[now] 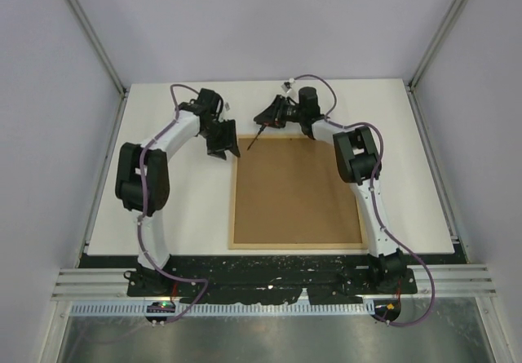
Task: Take the photo out of the frame
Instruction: Adjust the photo frame at the center of the board.
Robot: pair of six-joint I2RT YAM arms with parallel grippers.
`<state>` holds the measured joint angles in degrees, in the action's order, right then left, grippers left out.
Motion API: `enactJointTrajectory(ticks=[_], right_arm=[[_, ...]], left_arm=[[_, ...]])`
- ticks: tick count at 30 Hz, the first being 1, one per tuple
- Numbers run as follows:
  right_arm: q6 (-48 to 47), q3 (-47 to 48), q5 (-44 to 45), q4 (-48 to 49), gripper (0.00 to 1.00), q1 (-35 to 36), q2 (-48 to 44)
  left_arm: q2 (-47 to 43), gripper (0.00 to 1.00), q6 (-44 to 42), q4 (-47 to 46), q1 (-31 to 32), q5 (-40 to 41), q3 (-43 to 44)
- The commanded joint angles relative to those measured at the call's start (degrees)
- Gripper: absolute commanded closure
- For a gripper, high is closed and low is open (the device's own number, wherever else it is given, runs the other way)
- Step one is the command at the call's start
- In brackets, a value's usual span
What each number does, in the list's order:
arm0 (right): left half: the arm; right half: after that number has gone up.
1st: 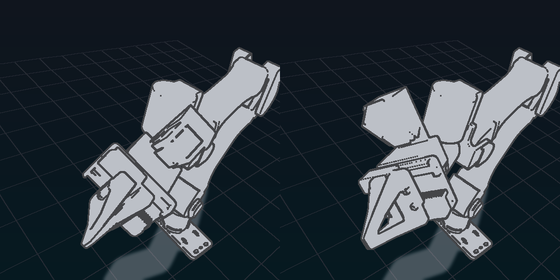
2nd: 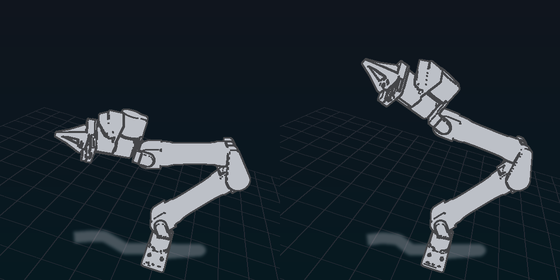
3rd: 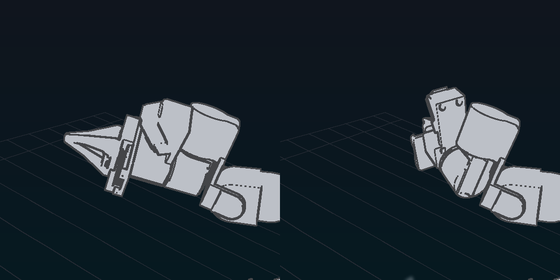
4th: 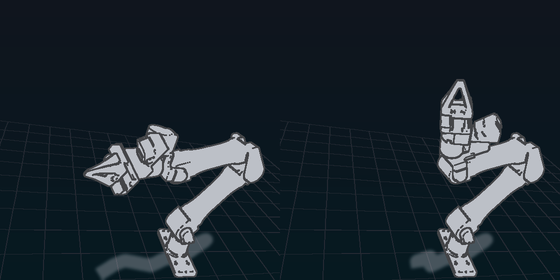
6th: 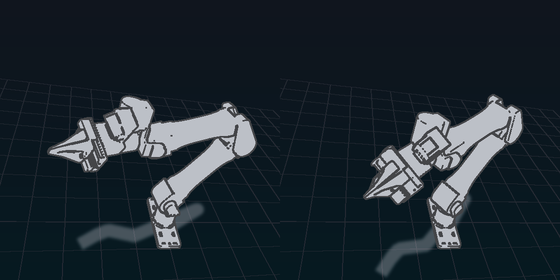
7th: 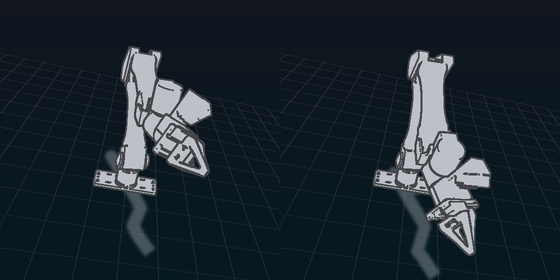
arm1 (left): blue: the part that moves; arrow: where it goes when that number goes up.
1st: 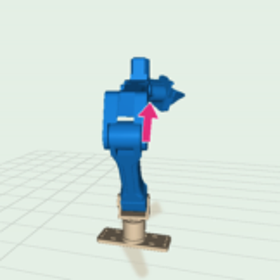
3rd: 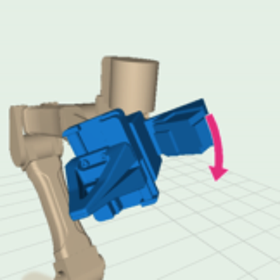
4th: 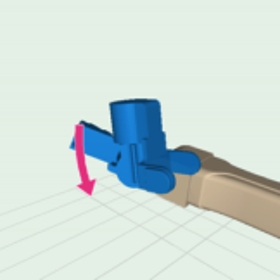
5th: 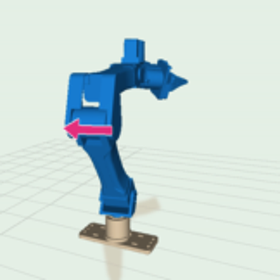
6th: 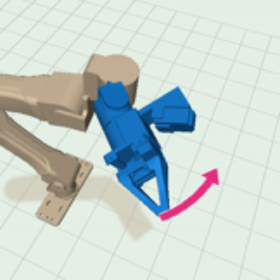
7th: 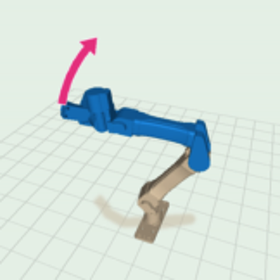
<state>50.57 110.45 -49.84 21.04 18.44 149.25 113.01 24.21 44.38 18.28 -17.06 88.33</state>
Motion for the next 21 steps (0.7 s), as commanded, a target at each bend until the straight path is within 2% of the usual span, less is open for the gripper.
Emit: enactJointTrajectory(ticks=[1,4,8,11,15,21], right_arm=[[1.99,2.84,-2.8,7.61,0.92,0.9,1.57],[3.31,3.54,-3.33,9.45,0.92,1.34,2.71],[9.99,2.66,-3.94,17.37,0.92,1.6,3.59],[7.01,4.06,-4.03,13.43,0.92,2.48,3.85],[7.44,4.24,-3.68,13.07,0.92,3.27,4.47],[7.09,4.59,-2.98,10.96,0.92,3.54,4.91]], left_arm=[[3.52,0.48,-4.6,1.94,-3.51,-3.58,7.45],[8.0,0.54,-6.18,3.96,-3.96,-5.52,11.15],[11.26,0.61,-6.45,4.57,-3.96,-6.05,12.12],[12.14,0.65,-6.54,4.4,-3.96,-5.88,11.86],[12.41,0.68,-6.37,3.87,-3.87,-6.05,10.72],[12.23,0.69,-6.19,3.52,-3.87,-6.58,9.93]])
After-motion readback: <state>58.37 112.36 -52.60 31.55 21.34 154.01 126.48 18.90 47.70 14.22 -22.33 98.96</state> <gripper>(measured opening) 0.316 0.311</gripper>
